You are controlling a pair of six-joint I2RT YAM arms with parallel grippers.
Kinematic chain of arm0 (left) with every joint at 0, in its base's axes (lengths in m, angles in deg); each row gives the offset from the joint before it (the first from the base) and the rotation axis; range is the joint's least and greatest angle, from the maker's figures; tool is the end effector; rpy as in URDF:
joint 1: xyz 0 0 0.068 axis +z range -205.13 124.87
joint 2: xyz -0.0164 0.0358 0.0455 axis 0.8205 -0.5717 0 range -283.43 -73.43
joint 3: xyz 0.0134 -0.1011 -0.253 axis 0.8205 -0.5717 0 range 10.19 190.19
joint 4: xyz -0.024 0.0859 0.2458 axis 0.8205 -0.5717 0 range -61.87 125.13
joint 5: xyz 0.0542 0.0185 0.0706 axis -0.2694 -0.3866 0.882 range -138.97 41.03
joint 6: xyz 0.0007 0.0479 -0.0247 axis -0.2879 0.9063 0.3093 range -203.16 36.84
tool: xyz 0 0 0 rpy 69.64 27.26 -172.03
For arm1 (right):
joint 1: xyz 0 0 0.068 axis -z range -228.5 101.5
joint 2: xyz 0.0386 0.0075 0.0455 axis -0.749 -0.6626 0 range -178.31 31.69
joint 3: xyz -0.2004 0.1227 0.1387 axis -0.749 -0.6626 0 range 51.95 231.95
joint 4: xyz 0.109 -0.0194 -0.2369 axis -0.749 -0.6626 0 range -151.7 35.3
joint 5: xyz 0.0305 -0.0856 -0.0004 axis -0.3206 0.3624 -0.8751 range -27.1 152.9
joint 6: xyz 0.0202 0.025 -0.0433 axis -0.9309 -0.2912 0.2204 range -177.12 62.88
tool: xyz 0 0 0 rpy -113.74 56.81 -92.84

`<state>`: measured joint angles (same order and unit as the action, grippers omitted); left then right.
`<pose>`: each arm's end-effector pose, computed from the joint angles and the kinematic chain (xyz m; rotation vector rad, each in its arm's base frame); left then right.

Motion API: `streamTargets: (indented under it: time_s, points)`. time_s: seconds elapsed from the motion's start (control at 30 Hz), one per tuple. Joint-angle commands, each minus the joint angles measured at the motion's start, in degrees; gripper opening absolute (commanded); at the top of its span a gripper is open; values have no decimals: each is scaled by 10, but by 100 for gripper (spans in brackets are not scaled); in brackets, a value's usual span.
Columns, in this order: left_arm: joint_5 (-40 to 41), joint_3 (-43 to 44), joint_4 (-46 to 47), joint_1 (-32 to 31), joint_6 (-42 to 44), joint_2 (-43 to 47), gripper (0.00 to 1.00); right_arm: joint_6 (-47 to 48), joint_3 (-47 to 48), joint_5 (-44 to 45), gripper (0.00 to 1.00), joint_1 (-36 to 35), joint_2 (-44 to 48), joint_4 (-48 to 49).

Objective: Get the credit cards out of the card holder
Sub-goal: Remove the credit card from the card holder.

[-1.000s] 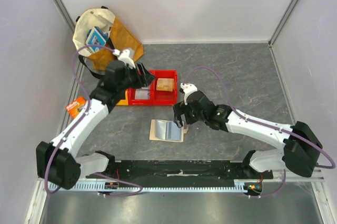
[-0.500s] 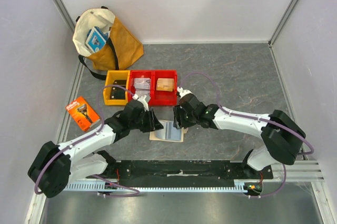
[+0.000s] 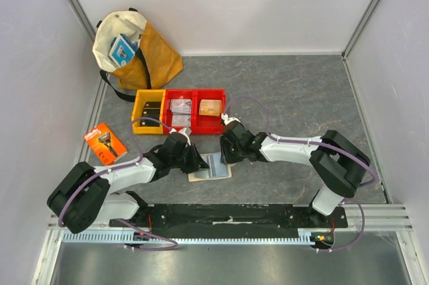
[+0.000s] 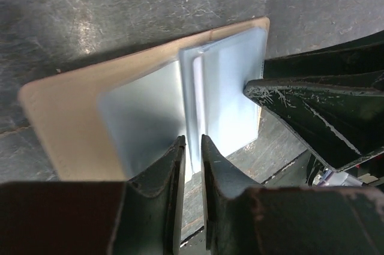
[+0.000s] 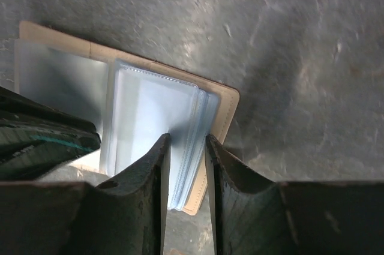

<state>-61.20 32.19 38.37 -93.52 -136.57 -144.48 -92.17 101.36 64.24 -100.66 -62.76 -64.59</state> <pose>0.1646 -0.1400 0.1395 -0.2270 2.5824 -0.9483 0.1964 0.2514 0.1560 -0.3813 2.6011 0.5505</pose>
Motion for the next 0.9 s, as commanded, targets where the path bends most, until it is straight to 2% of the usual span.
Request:
streamTargets:
  time_s: [0.0,0.2,0.3,0.53,0.87]
  points:
    - [20,-2,47,-2,-39,-15,22,71,27,32,33,12,-57,-8]
    - [31,5,54,-2,-45,-32,22,138,72,58,33,41,-70,-38]
    - [37,2,45,-1,-49,-26,22,154,82,41,39,42,-44,-51]
    - [67,9,-14,-2,-34,1,20,127,63,-12,50,41,15,-37]
    - [101,13,-100,-1,-18,49,13,109,39,-75,48,41,8,9]
